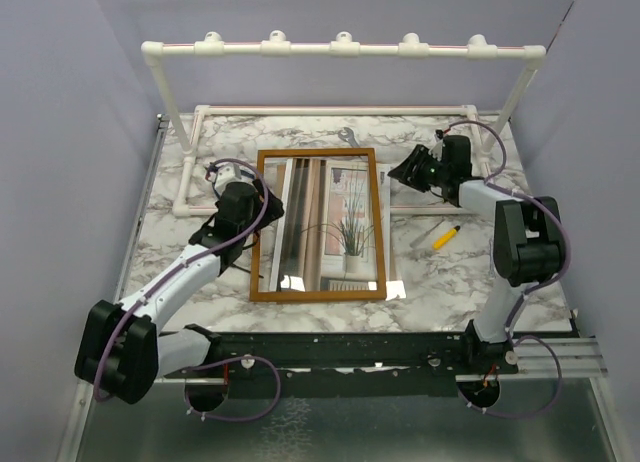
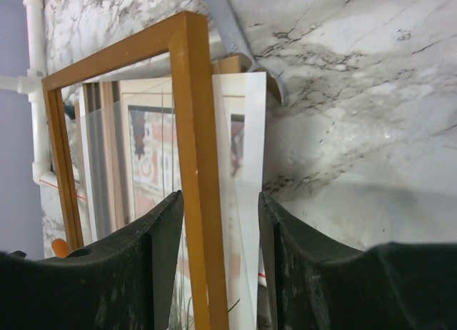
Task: Take the photo out of the frame
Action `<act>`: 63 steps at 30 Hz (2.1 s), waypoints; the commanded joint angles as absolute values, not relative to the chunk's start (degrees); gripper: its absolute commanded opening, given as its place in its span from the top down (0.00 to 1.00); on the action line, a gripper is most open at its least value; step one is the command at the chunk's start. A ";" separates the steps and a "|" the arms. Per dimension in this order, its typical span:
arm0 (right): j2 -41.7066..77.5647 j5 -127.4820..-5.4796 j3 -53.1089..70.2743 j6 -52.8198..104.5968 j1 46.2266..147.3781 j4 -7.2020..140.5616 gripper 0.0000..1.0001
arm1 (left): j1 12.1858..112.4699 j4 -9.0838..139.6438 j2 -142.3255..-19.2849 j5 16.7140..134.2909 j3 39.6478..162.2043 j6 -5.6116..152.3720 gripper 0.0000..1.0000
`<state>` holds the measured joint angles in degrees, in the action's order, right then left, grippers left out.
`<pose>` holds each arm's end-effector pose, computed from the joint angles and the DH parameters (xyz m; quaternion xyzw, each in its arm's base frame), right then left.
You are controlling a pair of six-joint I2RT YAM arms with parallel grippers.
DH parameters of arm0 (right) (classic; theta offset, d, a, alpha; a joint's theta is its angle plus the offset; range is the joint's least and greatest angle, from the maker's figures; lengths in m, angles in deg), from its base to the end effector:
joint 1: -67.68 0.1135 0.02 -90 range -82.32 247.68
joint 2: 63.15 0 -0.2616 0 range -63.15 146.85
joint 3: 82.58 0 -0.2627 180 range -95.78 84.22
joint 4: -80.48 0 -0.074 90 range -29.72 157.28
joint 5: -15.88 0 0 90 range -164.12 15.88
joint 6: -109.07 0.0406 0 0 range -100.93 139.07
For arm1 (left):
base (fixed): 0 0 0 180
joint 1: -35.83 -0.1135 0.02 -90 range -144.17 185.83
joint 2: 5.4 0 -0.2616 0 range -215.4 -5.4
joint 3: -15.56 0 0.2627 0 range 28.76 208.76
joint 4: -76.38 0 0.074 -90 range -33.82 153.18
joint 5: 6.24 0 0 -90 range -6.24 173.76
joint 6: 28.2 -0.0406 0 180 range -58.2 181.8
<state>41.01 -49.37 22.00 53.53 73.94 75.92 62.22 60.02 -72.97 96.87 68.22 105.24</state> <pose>0.4027 0.0613 0.1800 0.1107 0.8585 0.3382 0.3692 0.2469 -0.1122 0.2288 -0.1837 0.8480 -0.1973 0.4564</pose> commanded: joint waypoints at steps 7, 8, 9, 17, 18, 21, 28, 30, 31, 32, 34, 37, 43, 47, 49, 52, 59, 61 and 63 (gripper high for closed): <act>50.84 -41.97 15.65 54.46 72.35 76.52 0.53 | 53.13 58.87 -74.32 89.33 67.21 103.20 0.23; 51.38 -41.53 15.56 54.68 72.34 77.05 0.53 | 52.27 58.83 -74.57 88.56 67.31 103.24 0.23; 51.88 -41.36 15.39 54.97 72.33 77.36 0.53 | 51.55 58.86 -74.74 87.83 67.35 103.35 0.23; 56.34 -36.29 13.74 57.47 72.33 80.18 0.55 | 48.71 58.71 -74.57 86.02 67.10 102.85 0.23; 56.57 -35.62 13.77 57.82 72.34 80.69 0.56 | 48.40 58.61 -74.43 85.83 67.04 102.85 0.23; 56.19 -34.51 14.53 58.44 72.33 82.33 0.60 | 47.86 58.53 -73.89 85.45 66.86 102.94 0.23; 53.99 -33.60 15.81 59.07 72.34 84.37 0.77 | 47.35 58.38 -73.50 85.17 66.53 102.54 0.23; 53.75 -33.78 16.03 59.15 72.33 84.65 0.83 | 47.26 58.40 -73.44 85.04 66.54 102.42 0.23; 53.85 -33.64 16.09 59.27 72.34 84.69 0.88 | 47.28 58.43 -73.56 85.00 66.47 102.41 0.23; 54.02 -33.50 15.94 59.44 72.36 84.68 0.95 | 47.28 58.43 -73.54 84.93 66.44 102.32 0.22; 54.26 -33.03 15.73 59.69 72.33 84.71 0.99 | 47.27 58.41 -73.54 84.96 66.38 102.20 0.22; 53.64 -33.18 16.29 60.08 72.31 85.44 0.99 | 47.25 58.43 -73.55 85.23 66.17 101.98 0.22; 50.28 -35.38 17.56 59.59 71.60 84.92 0.99 | 47.24 59.89 -73.75 84.19 64.61 102.56 0.21; 46.64 -37.40 17.36 57.57 71.45 82.02 0.99 | 47.23 61.69 -73.58 83.79 63.40 102.67 0.21; 45.09 -38.17 17.34 56.72 71.45 80.94 0.99 | 47.26 61.93 -73.76 82.19 63.22 102.67 0.21; 43.28 -39.56 17.19 55.57 71.45 78.90 0.99 | 47.27 62.15 -74.05 81.58 63.04 102.67 0.21; 42.20 -41.64 16.94 54.40 71.45 75.92 0.99 | 47.50 62.18 -73.56 80.73 62.83 102.27 0.21; 42.22 -41.61 17.02 54.63 71.48 76.05 0.99 | 48.17 62.21 -73.47 80.09 63.15 102.04 0.21; 42.18 -41.53 16.98 54.81 71.46 76.05 0.99 | 49.35 62.05 -73.25 80.18 63.42 102.13 0.21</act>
<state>44.07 -40.84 17.83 55.08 71.84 75.66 47.82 60.96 -74.61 82.05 63.43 102.82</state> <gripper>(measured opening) 0.012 0.792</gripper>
